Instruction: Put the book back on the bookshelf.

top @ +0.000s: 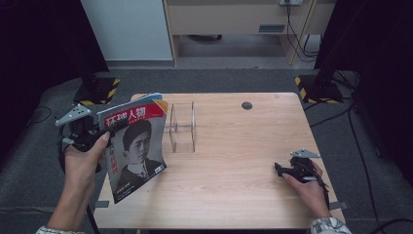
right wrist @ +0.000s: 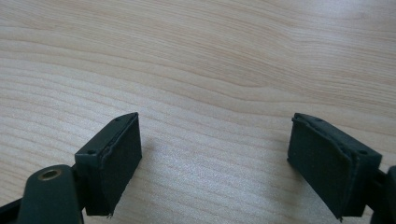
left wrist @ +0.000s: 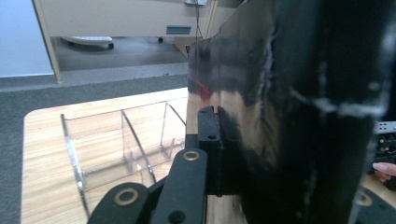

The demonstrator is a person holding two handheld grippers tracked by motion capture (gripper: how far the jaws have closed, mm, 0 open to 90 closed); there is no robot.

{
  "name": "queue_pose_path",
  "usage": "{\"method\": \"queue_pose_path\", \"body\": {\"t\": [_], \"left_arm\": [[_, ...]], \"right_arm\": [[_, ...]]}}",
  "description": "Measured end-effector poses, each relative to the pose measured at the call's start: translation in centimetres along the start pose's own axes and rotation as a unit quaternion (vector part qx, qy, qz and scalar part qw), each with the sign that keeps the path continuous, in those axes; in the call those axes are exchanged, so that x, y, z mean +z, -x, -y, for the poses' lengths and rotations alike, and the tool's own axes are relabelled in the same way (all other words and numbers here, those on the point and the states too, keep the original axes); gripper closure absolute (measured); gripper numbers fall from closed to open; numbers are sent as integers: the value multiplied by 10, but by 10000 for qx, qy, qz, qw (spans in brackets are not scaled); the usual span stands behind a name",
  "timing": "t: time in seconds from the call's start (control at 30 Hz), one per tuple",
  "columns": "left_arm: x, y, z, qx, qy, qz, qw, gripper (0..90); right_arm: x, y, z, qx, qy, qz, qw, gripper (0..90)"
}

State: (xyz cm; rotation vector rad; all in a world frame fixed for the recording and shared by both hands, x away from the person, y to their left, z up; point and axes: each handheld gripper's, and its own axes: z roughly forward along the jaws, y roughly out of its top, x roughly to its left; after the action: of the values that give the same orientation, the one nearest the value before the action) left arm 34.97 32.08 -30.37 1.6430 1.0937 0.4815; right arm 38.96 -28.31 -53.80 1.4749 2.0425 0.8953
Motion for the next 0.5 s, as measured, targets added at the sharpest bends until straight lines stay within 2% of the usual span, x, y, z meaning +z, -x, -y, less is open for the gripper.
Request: {"method": "queue_pose_path", "body": {"t": [0.5], "left_arm": [[-19, -15, 1, -68, 44, -240, 9997, 863]], "right_arm": [[0, 0, 0, -9, -8, -6, 10000, 174]]}}
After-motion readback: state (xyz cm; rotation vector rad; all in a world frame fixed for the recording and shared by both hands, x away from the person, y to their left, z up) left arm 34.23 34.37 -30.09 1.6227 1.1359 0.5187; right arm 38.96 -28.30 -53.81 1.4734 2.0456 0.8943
